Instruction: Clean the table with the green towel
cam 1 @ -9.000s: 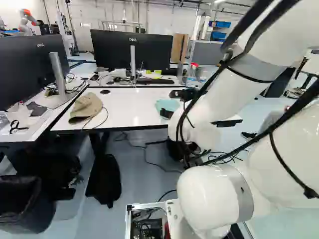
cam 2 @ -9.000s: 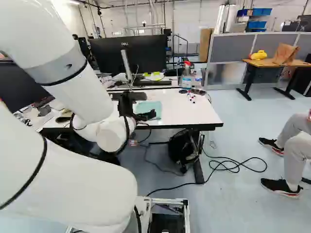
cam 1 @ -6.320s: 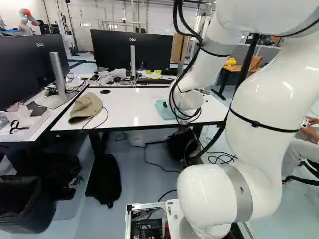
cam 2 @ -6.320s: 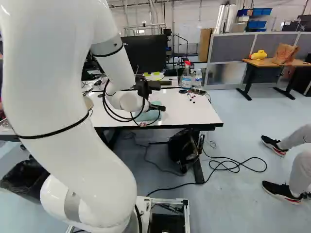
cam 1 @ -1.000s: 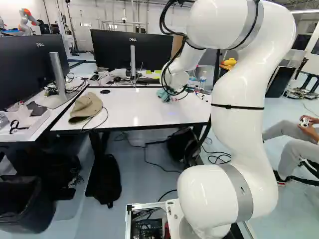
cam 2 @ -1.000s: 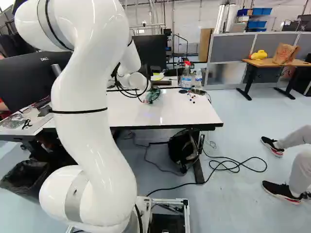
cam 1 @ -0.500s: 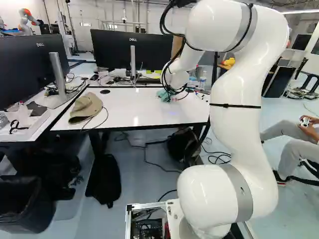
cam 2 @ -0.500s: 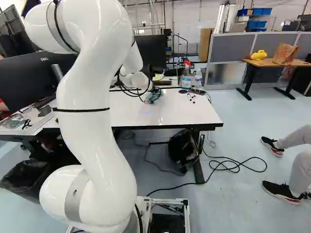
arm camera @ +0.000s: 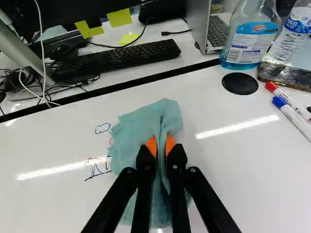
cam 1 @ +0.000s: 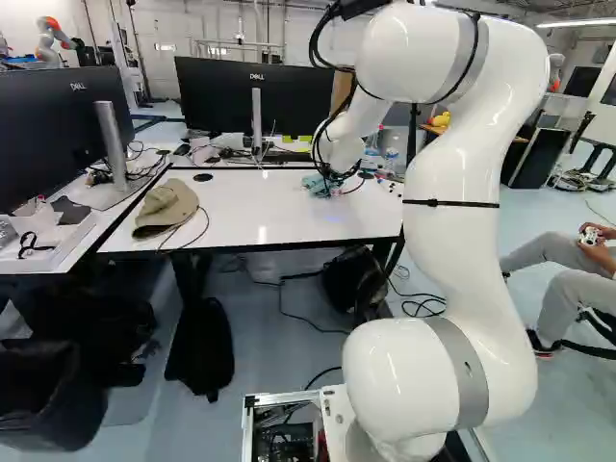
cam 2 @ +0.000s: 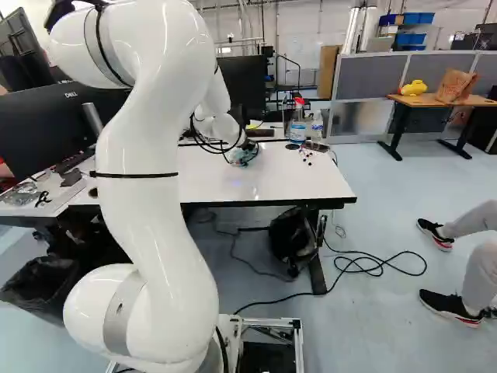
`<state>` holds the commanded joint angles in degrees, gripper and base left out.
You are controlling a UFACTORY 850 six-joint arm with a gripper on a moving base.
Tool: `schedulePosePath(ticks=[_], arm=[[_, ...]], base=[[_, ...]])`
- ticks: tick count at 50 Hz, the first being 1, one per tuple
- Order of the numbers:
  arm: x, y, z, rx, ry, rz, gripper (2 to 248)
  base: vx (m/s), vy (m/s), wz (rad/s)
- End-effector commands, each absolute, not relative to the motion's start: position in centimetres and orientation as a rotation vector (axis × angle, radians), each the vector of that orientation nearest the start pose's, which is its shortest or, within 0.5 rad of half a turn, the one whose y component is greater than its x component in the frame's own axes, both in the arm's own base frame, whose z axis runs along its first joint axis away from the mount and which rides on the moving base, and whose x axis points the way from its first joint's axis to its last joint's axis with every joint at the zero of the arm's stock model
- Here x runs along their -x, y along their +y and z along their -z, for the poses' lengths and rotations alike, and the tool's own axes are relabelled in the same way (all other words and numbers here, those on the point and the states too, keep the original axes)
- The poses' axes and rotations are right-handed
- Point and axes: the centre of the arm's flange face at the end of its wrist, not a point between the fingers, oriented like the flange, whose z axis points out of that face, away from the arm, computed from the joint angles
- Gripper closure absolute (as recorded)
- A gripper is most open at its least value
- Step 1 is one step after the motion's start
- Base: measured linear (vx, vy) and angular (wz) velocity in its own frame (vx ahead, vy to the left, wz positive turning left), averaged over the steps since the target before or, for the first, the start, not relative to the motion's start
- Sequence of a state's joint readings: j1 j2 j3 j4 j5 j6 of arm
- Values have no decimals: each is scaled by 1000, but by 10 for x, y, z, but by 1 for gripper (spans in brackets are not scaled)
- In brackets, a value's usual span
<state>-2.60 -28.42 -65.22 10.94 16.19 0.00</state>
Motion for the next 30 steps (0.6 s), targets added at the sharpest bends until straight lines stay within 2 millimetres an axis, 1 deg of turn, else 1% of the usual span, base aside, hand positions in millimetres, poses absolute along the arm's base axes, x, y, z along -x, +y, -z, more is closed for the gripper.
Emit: schedulePosePath(ticks=[30], arm=[[-627, -33, -396, 2808, 408, 1275, 209]], base=[[0, 0, 0]])
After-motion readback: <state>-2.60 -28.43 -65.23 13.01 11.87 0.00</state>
